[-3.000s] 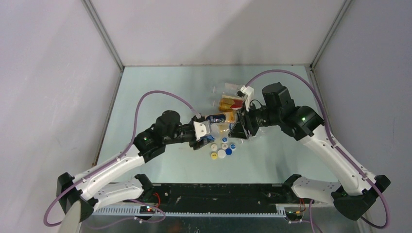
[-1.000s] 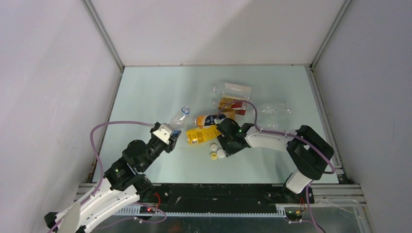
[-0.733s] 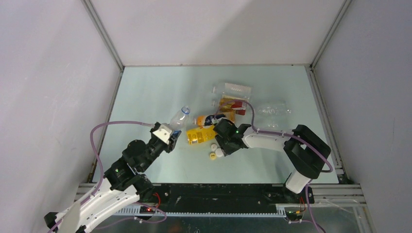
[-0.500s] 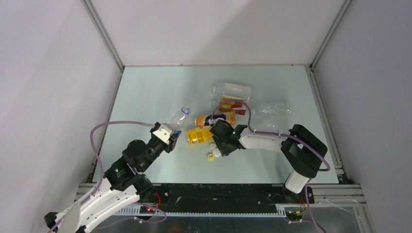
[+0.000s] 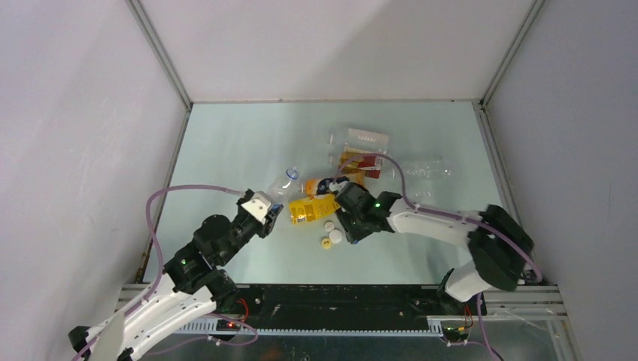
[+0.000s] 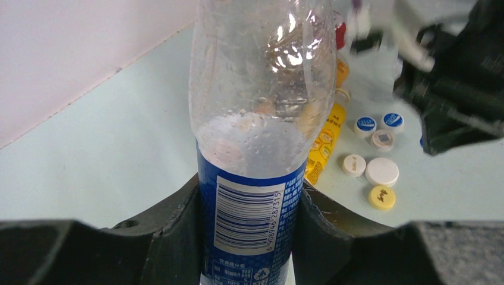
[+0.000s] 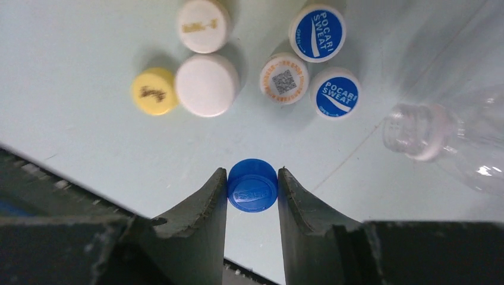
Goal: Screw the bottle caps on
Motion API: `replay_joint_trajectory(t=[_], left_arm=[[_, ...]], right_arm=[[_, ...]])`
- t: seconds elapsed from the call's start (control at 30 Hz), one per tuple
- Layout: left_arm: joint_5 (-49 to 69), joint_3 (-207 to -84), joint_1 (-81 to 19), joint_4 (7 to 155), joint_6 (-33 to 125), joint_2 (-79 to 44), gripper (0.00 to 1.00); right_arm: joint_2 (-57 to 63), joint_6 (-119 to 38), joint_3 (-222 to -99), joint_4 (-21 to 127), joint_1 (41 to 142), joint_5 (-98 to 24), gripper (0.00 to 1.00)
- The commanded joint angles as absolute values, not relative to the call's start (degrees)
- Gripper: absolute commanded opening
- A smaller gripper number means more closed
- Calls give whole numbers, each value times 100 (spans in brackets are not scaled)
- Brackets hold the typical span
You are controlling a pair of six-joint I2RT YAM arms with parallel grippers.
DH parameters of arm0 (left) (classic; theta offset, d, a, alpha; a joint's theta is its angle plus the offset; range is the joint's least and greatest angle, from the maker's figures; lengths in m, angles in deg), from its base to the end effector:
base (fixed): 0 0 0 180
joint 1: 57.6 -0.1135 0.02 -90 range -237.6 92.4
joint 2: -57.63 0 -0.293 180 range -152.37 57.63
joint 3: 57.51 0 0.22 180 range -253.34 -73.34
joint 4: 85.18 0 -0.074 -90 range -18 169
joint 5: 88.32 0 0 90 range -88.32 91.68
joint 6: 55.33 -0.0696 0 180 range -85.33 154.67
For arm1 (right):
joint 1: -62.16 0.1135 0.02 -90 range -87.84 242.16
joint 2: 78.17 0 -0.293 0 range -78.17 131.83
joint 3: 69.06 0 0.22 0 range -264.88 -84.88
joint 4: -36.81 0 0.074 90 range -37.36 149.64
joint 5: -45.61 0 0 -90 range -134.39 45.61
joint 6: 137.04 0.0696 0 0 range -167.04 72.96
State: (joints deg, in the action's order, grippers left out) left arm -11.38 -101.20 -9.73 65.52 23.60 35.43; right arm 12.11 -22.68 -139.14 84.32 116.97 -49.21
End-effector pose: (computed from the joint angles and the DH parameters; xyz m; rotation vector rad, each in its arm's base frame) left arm 0.0747 -0.0591 0.2855 0.6899 1.5665 -0.2839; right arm 0.1675 0.2273 0.1979 -0.7072 2.6860 0.2586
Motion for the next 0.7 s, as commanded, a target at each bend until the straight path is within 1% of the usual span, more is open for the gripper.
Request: replay_joint_trajectory(t=[0.0, 0.1, 0.23, 0.4, 0.57, 0.67], left_arm=[[-845, -10281, -949, 6450, 2249, 3401, 46], [-645, -10366, -953, 6352, 2187, 3335, 46], [-358, -10482, -948, 6219, 2194, 3184, 46], [95, -10824, -950, 6177, 2188, 2789, 45], [693, -11276, -952, 6048, 2010, 2114, 43], [989, -11609, -952, 5931, 1788, 1703, 43]], right_arm=[[-33, -2723, -14006, 8521, 11376, -4198, 7], [-821, -3152, -14097, 8448, 11051, -3345, 6], [-1479, -3750, -14482, 8560, 10499, -2455, 6], [-1902, -4552, -14872, 8573, 10069, -1859, 6], [-2071, -4803, -15132, 8360, 9711, -1431, 0], [-2124, -5529, -15302, 8418, 9668, -1271, 0]])
